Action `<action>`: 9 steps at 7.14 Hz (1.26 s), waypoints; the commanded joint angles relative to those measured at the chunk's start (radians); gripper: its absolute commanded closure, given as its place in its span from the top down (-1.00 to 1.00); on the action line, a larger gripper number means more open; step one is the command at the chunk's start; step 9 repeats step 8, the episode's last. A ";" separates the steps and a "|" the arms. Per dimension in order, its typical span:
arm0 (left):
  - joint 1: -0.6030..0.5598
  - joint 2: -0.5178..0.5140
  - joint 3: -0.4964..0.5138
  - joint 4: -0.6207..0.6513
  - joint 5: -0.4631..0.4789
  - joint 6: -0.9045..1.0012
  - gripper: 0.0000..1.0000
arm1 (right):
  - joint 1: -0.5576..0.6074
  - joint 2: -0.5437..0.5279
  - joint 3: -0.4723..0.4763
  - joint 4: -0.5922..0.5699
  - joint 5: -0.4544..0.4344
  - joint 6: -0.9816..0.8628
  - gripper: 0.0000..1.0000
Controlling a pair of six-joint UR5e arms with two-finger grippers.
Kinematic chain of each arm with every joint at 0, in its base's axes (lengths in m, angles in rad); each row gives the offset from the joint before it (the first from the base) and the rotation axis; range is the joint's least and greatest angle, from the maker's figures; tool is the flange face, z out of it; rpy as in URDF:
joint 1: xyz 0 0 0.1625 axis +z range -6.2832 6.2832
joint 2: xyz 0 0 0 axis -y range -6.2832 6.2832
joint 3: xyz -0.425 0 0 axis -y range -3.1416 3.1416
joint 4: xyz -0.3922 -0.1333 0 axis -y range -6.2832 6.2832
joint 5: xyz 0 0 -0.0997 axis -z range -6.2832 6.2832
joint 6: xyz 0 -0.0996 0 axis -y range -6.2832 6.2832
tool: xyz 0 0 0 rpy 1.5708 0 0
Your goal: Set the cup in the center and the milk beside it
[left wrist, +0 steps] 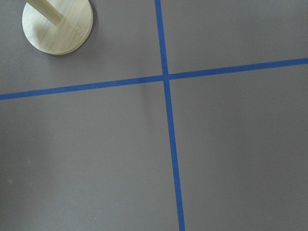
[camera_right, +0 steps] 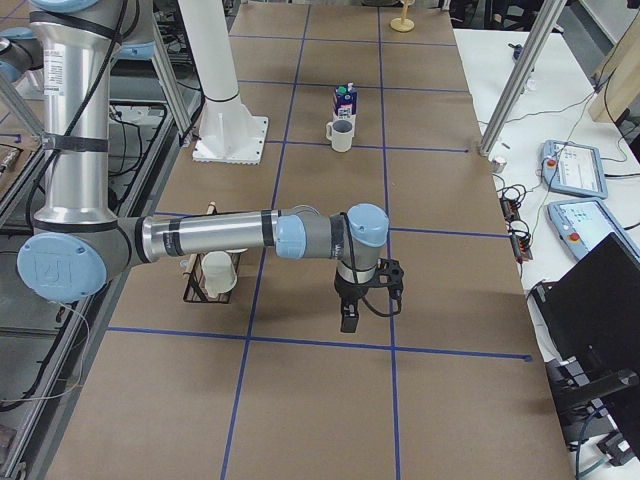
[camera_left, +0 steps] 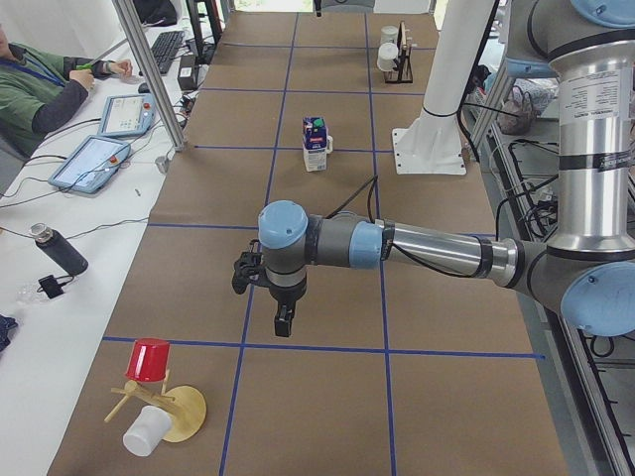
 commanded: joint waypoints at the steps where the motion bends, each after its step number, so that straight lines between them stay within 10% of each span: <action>1: 0.000 0.000 0.014 0.000 0.005 0.002 0.98 | 0.000 0.000 0.000 0.000 0.001 0.000 1.00; 9: 0.003 -0.003 0.013 -0.015 0.002 0.000 0.98 | -0.002 0.000 0.000 0.000 0.021 0.000 1.00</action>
